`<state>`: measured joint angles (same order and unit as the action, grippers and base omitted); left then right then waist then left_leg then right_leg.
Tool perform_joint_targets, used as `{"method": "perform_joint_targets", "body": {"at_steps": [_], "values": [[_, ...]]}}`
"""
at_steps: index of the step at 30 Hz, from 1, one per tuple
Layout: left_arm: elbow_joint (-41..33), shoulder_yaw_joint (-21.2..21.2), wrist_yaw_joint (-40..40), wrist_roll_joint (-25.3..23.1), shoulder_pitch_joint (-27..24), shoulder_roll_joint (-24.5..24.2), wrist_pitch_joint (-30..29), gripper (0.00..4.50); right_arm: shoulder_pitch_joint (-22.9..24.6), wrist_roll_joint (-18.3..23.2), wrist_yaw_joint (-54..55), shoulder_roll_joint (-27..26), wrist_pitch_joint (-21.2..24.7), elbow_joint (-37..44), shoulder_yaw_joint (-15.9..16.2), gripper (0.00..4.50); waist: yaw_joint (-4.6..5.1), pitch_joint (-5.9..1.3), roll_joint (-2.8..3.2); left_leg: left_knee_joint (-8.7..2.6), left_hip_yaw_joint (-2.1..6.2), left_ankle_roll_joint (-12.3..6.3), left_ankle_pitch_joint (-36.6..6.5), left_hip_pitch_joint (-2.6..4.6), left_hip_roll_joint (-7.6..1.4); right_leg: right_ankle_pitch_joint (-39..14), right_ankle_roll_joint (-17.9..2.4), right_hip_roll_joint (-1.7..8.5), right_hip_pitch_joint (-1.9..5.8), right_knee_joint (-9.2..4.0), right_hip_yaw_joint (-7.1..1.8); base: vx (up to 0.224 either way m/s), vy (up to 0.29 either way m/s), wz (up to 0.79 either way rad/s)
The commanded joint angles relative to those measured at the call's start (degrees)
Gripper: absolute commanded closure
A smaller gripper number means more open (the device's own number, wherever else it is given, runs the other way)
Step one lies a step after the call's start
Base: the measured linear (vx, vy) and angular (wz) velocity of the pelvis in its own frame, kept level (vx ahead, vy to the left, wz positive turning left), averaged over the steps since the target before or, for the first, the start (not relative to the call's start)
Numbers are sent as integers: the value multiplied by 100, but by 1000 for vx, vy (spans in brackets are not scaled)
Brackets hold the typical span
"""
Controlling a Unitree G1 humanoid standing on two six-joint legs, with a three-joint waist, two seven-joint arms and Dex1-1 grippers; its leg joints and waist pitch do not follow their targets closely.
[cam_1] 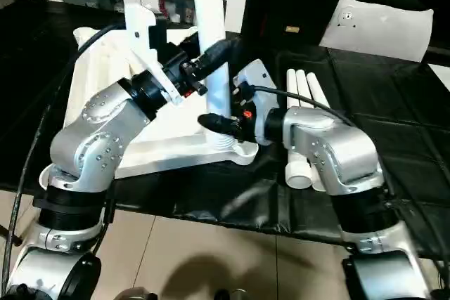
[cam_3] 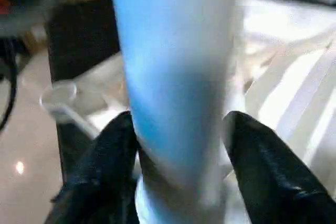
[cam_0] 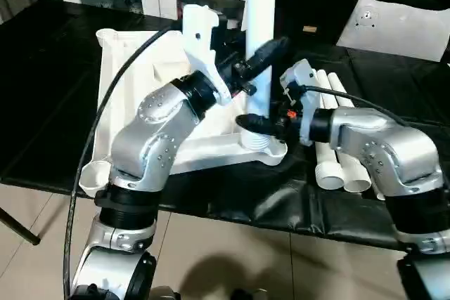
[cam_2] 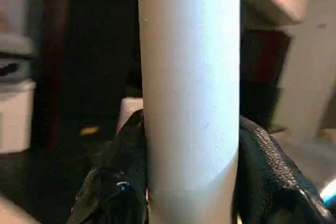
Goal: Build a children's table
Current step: Insert table leg to table base
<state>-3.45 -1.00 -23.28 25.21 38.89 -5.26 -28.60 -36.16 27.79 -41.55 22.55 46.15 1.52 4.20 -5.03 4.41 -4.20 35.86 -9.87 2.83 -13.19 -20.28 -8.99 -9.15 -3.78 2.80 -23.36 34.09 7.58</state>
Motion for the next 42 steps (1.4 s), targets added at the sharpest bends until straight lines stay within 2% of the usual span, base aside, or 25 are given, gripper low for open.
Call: {"method": "perform_joint_targets", "body": {"at_steps": [1, 5, 7, 8, 9, 10, 11, 13, 15, 19, 20, 28, 33, 38, 41, 42], "values": [[-2, 75, 90, -32, 67, -27, -80, 265, -54, 154, 53, 12, -25, 18, -279, 143, -5, -504, 24, -348, 193, -469, 300, -11, -444, -1504, -174, 639, 439, -405, -439, 0, 0, 0], [195, 349, 187, 84, 238, -189, -231, 266, 67, 417, 93, -41, 18, 202, -634, 132, -7, -509, 31, -343, 186, -515, 366, -7, -431, -1388, -213, 636, 434, -395, -443, 0, 0, 0], [268, 430, 90, 178, 325, -316, -361, 266, 27, 748, 81, -55, 255, 236, -938, 99, -18, -528, 27, -340, 186, -514, 363, 2, -423, -1449, -213, 643, 443, -391, -439, 0, 0, 0], [273, 439, 74, 194, 333, -328, -383, 266, 19, 780, 75, -49, 289, 239, -964, 98, -24, -526, 32, -346, 192, -520, 377, 6, -428, -1426, -231, 646, 446, -386, -440, 0, 0, 0], [305, 562, -40, 424, 410, -397, -630, 266, -41, 963, 45, 6, 479, 243, -1134, 85, -21, -533, 36, -340, 193, -513, 431, 9, -442, -1329, -286, 638, 438, -368, -444, 0, 0, 0], [305, 566, -42, 431, 412, -397, -636, 266, -42, 966, 44, 7, 479, 242, -1137, 85, -27, -534, 38, -336, 189, -524, 452, 8, -437, -1262, -350, 648, 437, -360, -443, 0, 0, 0], [321, 692, -132, 672, 478, -416, -859, 266, -81, 1116, -41, 56, 549, 207, -1243, 58, -24, -530, 37, -336, 185, -515, 436, 5, -434, -1273, -369, 645, 437, -358, -442, 0, 0, 0], [315, 779, -295, 926, 546, -457, -1056, 266, -104, 1264, -153, 122, 646, 173, -1321, 53, -39, -529, 35, -333, 175, -521, 405, 0, -420, -1325, -414, 651, 446, -370, -439, 0, 0, 0], [302, 854, -500, 1186, 625, -493, -1227, 266, -109, 1342, -205, 166, 732, 174, -1356, 26, -43, -528, 27, -334, 171, -515, 407, -4, -411, -1390, -404, 650, 451, -373, -438, 0, 0, 0], [238, 899, -965, 1651, 778, -621, -1581, 266, -142, 1563, -262, 214, 940, 181, -1432, 3, -50, -520, 18, -338, 167, -502, 399, -4, -408, -1560, -340, 643, 443, -400, -431, 0, 0, 0], [210, 874, -1084, 1717, 804, -659, -1635, 266, -154, 1591, -278, 230, 986, 174, -1433, 0, -53, -526, -7, -333, 163, -498, 390, 0, -405, -1596, -314, 646, 443, -402, -429, 0, 0, 0], [149, 881, -1697, 2380, 1005, -766, -2126, 266, -207, 1786, -619, 455, 1274, 173, -1229, 0, -63, -518, -5, -334, 154, -445, 393, -17, -391, -1723, -187, 635, 450, -411, -429, 0, 0, 0], [147, 792, -1939, 2441, 1041, -855, -2179, 266, -221, 1916, -849, 550, 1359, 271, -1136, 0, -65, -518, -11, -335, 154, -429, 406, -14, -391, -1808, -70, 630, 444, -427, -423, 0, 0, 0], [144, 670, -2099, 2412, 1061, -935, -2187, 266, -213, 1863, -1043, 633, 1286, 326, -979, 0, -72, -513, -20, -339, 154, -407, 362, -15, -392, -1909, 6, 636, 438, -439, -425, 0, 0, 0], [137, 559, -2255, 2388, 1071, -981, -2167, 266, -189, 1715, -1272, 730, 1149, 365, -695, 0, -70, -517, -35, -333, 152, -386, 355, -24, -385, -1952, 68, 630, 442, -444, -421, 0, 0, 0], [131, 531, -2281, 2377, 1071, -976, -2164, 266, -181, 1649, -1322, 751, 1100, 374, -600, 17, -68, -513, -30, -336, 152, -370, 350, -28, -384, -1985, 97, 624, 441, -444, -421, 0, 0, 0]]}}
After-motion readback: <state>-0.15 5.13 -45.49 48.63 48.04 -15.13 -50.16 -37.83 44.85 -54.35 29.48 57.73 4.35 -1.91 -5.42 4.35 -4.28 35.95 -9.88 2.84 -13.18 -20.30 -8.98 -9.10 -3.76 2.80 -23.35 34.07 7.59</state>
